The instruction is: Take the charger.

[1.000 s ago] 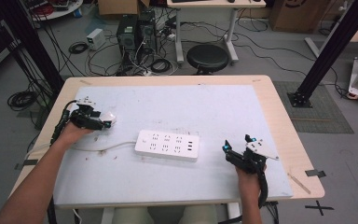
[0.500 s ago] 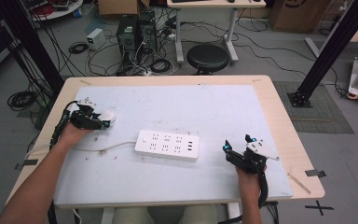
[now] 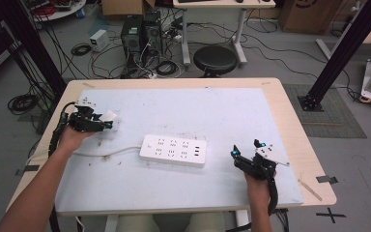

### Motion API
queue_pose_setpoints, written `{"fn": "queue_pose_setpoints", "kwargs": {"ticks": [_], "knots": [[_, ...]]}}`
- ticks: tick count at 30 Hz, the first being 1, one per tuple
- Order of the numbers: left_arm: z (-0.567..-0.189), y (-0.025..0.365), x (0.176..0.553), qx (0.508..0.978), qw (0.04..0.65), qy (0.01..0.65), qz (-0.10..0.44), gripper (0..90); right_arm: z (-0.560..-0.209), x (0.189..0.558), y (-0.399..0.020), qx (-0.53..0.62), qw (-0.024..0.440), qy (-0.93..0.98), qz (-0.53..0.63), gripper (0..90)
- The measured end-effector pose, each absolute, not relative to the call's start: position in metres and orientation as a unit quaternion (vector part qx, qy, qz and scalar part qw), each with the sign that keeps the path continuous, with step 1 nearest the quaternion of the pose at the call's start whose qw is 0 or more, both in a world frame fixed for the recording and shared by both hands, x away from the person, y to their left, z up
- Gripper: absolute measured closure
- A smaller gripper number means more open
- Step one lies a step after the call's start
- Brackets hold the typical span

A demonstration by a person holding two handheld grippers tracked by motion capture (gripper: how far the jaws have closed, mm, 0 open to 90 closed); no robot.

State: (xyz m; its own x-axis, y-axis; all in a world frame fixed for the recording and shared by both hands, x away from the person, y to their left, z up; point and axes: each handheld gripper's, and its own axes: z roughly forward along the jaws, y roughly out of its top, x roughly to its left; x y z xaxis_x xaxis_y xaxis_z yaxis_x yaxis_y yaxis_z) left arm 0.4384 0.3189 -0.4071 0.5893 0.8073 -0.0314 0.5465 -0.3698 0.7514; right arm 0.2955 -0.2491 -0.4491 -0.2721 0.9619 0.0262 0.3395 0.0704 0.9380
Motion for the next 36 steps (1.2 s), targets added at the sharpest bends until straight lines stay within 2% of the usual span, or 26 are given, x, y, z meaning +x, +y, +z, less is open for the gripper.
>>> {"fn": "queue_pose_setpoints", "kwargs": {"ticks": [9,23,36], "knots": [[-0.371,0.299,0.399,0.778,0.41,0.428,0.208,42.5,-0.449,0.297,-0.25,0.498,0.328,0.654,0.466,19.5],[-0.353,0.257,0.335,0.731,0.462,0.44,0.241,42.5,-0.448,0.301,-0.252,0.481,0.295,0.679,0.47,19.5],[-0.336,0.22,0.308,0.761,0.468,0.378,0.241,42.5,-0.448,0.302,-0.253,0.464,0.271,0.693,0.48,19.5]]}}
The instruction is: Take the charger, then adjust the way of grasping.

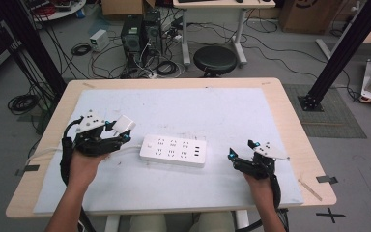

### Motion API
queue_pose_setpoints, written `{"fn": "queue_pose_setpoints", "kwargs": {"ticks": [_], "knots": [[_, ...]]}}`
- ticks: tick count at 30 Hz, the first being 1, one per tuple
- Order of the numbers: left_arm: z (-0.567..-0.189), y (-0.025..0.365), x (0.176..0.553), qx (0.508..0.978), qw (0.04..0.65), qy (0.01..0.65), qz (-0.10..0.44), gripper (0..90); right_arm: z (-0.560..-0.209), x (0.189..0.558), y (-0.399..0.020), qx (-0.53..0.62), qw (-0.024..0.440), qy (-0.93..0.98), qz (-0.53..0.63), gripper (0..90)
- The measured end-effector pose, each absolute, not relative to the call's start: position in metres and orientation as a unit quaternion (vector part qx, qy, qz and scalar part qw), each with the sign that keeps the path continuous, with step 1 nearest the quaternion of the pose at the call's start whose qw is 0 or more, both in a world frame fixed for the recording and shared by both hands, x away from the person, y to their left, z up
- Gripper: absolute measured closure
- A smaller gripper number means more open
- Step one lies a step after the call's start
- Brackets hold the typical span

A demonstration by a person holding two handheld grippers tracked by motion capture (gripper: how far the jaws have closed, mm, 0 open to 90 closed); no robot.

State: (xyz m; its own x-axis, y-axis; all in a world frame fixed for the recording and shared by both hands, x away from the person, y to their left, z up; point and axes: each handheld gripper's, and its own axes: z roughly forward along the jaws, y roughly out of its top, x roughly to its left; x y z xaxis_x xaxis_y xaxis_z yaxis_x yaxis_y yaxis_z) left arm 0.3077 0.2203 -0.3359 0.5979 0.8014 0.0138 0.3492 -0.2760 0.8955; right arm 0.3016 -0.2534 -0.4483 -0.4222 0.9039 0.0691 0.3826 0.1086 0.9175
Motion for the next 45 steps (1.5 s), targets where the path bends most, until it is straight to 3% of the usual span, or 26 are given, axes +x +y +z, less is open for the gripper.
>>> {"fn": "queue_pose_setpoints", "kwargs": {"ticks": [31,45], "knots": [[-0.33,0.207,0.283,0.794,0.48,0.3,0.221,42.5,-0.449,0.3,-0.255,0.466,0.273,0.688,0.485,19.5],[-0.34,0.176,0.28,0.831,0.474,0.223,0.189,42.5,-0.448,0.298,-0.264,0.481,0.231,0.675,0.509,19.5]]}}
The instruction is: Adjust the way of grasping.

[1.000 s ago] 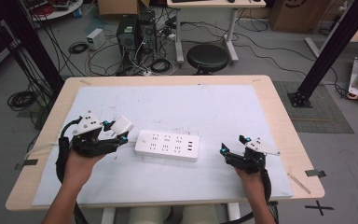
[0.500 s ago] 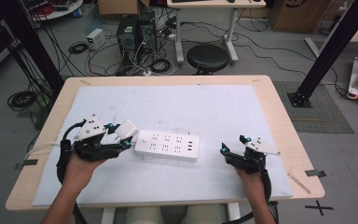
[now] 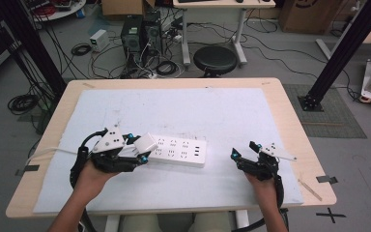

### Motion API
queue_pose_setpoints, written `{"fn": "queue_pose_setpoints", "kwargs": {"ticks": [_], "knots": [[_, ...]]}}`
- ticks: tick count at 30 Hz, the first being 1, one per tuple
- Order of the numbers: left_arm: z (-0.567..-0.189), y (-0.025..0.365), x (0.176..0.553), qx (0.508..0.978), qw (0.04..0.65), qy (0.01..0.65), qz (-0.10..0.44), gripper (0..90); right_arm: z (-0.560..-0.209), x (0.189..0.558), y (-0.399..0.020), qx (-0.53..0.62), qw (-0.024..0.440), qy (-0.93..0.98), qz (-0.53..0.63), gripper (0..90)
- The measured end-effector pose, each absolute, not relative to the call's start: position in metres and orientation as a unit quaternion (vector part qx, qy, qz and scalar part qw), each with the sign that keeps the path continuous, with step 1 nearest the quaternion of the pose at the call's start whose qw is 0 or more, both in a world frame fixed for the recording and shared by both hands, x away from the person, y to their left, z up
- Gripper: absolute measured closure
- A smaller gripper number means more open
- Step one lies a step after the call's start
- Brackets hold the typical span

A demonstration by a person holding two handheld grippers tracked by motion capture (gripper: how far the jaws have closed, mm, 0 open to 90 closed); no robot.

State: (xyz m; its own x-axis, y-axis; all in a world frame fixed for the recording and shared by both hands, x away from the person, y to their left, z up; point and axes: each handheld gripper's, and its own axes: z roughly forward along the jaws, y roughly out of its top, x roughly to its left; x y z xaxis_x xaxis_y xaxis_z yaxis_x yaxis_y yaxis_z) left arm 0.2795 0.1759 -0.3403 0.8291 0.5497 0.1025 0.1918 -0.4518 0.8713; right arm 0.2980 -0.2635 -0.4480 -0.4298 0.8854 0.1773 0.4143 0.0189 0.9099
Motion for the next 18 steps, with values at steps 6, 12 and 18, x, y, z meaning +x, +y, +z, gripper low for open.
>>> {"fn": "queue_pose_setpoints", "kwargs": {"ticks": [6,12,18], "knots": [[-0.346,0.164,0.276,0.845,0.466,0.19,0.182,42.5,-0.444,0.292,-0.261,0.475,0.192,0.679,0.526,19.5],[-0.351,0.156,0.273,0.858,0.451,0.162,0.184,42.4,-0.43,0.287,-0.257,0.466,0.126,0.669,0.566,19.6],[-0.361,0.146,0.268,0.868,0.444,0.132,0.179,42.4,-0.415,0.28,-0.243,0.43,0.098,0.688,0.576,19.6]]}}
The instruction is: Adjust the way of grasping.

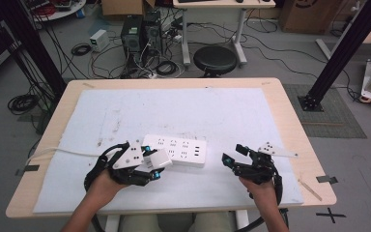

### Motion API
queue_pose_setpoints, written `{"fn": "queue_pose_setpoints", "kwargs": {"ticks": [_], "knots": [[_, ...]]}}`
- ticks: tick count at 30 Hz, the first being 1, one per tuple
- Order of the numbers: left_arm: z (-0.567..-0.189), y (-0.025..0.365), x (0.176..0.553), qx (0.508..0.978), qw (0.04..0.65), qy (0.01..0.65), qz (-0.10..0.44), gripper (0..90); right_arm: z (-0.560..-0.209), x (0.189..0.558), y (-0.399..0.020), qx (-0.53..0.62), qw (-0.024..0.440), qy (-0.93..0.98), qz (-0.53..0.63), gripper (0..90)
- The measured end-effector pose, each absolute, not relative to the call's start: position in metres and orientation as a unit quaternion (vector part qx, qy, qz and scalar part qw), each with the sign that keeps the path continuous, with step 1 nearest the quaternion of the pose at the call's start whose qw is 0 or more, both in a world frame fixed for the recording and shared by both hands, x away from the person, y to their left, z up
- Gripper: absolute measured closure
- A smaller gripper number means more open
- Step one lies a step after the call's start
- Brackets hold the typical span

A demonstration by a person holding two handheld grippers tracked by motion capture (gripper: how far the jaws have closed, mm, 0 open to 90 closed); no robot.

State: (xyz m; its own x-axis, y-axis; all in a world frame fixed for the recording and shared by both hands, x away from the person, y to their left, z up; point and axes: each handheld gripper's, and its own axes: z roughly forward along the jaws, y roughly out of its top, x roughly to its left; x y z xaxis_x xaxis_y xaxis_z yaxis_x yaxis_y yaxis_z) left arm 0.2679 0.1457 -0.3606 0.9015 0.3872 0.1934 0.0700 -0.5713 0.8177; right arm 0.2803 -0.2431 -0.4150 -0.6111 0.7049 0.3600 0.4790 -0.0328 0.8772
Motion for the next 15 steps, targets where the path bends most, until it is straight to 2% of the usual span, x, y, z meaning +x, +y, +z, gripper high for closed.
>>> {"fn": "queue_pose_setpoints", "kwargs": {"ticks": [9,10,15], "knots": [[-0.364,0.134,0.266,0.877,0.436,0.104,0.174,42.5,-0.408,0.275,-0.227,0.396,0.076,0.71,0.577,19.5],[-0.365,0.129,0.264,0.881,0.43,0.092,0.175,42.4,-0.406,0.274,-0.221,0.387,0.054,0.715,0.58,19.6],[-0.366,0.122,0.26,0.887,0.418,0.069,0.181,42.4,-0.404,0.274,-0.212,0.373,0.014,0.721,0.583,19.5]]}}
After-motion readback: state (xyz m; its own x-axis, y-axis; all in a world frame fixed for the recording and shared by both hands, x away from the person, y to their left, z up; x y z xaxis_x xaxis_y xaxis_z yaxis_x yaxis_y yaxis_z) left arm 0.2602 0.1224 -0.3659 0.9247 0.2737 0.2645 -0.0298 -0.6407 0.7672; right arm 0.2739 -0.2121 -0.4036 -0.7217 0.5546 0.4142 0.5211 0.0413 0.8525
